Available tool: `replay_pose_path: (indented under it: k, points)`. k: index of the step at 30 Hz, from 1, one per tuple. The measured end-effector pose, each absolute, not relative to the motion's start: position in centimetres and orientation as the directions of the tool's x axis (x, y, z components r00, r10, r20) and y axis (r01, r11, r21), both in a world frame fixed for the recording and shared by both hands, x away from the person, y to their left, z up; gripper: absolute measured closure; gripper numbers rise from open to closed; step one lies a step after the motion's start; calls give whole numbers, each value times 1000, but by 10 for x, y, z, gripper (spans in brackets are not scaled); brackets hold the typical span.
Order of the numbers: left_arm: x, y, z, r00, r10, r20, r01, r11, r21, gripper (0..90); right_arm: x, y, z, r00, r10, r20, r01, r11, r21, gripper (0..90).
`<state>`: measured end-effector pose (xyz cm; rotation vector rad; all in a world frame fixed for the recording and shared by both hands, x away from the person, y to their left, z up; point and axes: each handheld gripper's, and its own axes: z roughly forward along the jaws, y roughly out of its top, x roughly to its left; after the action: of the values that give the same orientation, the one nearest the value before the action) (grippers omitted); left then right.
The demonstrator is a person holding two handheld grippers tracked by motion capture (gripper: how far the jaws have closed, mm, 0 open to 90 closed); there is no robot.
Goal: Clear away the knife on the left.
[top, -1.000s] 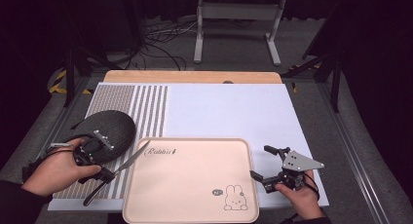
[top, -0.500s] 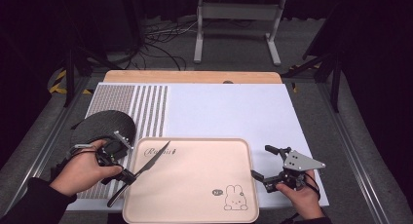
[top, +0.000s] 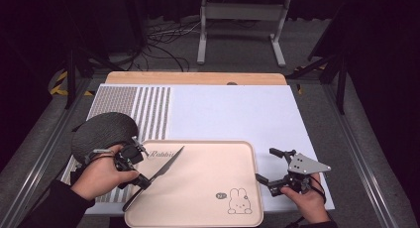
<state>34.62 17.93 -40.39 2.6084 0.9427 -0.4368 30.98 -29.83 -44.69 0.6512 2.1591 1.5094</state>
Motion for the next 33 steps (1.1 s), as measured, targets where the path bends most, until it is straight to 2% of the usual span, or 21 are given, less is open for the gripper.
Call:
replay_pose_path:
  k: [33]
  points:
    - [351, 170, -439, 677, 568, -469, 695, -704, 150, 799, 308, -304, -445, -794, 604, -73, 134, 290, 948, 26]
